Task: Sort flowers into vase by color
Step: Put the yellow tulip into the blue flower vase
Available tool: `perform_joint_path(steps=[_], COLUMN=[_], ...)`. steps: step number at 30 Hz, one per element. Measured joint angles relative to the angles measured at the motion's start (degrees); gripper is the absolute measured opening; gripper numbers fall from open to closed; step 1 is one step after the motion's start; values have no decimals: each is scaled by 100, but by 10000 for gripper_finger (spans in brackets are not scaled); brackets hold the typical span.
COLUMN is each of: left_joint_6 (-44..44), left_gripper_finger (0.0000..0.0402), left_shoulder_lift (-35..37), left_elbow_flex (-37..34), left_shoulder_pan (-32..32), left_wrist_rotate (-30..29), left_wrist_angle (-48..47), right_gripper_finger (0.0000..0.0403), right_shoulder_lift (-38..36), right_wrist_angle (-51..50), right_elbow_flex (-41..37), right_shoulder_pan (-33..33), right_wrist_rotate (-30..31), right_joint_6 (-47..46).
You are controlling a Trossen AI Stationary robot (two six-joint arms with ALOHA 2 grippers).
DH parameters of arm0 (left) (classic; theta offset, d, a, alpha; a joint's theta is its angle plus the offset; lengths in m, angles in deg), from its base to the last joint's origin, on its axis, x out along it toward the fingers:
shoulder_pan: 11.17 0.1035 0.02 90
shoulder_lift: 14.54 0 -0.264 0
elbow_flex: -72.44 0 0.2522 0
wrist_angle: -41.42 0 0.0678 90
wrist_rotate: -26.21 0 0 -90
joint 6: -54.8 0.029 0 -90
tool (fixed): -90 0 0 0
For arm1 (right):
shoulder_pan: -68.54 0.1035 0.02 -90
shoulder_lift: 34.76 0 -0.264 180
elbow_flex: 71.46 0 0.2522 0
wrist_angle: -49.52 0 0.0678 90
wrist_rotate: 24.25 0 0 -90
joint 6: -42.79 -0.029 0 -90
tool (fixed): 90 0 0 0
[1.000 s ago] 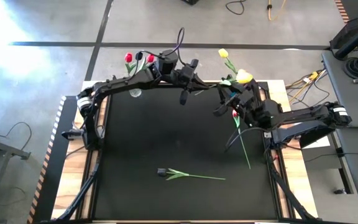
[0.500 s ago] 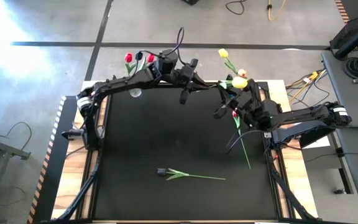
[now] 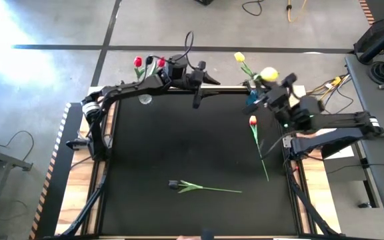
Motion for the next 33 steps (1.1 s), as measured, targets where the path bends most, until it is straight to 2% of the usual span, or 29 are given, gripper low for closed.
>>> perform_joint_path(steps=[5,9,15,23,26,33], left_joint_6=[-118,-126,-106,-335,-377,-255], left_gripper_finger=[189,188,188,187,187,187], left_shoulder_lift=[3,45,169,530,782,1591], left_elbow_flex=[-447,-561,-605,-1153,-1489,-2227], left_shoulder_pan=[35,32,105,249,271,297], left_wrist_rotate=[-17,-15,-19,-35,-217,-605], left_wrist_angle=[613,653,744,1403,1625,1711], right_gripper_finger=[11,11,12,12,12,12], right_shoulder_lift=[-493,-617,-698,-867,-774,-305], right_wrist_angle=[-1247,-2041,-2824,-3133,-3122,-3115], right_elbow_flex=[565,1099,1219,514,218,-37], right_shoulder_pan=[4,-48,-677,-1901,-2468,-3989], right_wrist_rotate=[604,923,1017,247,-160,-1545], right_joint_6=[-61,-253,-829,-1934,-2309,-2993])
